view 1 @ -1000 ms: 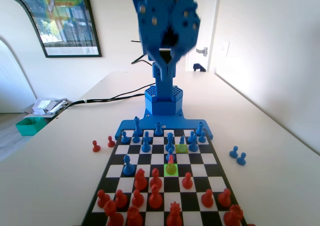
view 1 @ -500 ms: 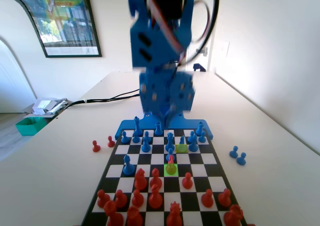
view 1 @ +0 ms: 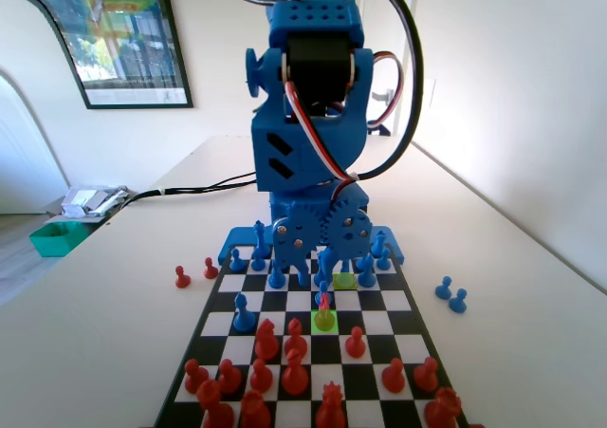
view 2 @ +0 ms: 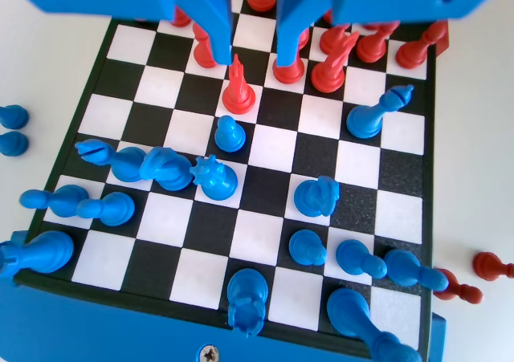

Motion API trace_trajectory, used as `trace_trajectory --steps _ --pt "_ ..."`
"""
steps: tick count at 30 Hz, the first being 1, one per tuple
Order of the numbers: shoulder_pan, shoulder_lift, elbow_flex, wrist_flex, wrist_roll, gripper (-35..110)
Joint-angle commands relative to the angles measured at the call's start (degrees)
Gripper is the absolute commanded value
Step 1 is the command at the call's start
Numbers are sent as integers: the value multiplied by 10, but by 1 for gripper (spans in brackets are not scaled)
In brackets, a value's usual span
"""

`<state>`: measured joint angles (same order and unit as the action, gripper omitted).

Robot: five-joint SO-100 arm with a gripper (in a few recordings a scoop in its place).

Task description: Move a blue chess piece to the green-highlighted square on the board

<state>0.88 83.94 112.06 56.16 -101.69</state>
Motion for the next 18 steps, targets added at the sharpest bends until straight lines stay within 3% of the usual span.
trace_trajectory --steps 1,18 --pt "4 18 -34 1 -12 11" --pt "-8 -33 -10 -59 -33 11"
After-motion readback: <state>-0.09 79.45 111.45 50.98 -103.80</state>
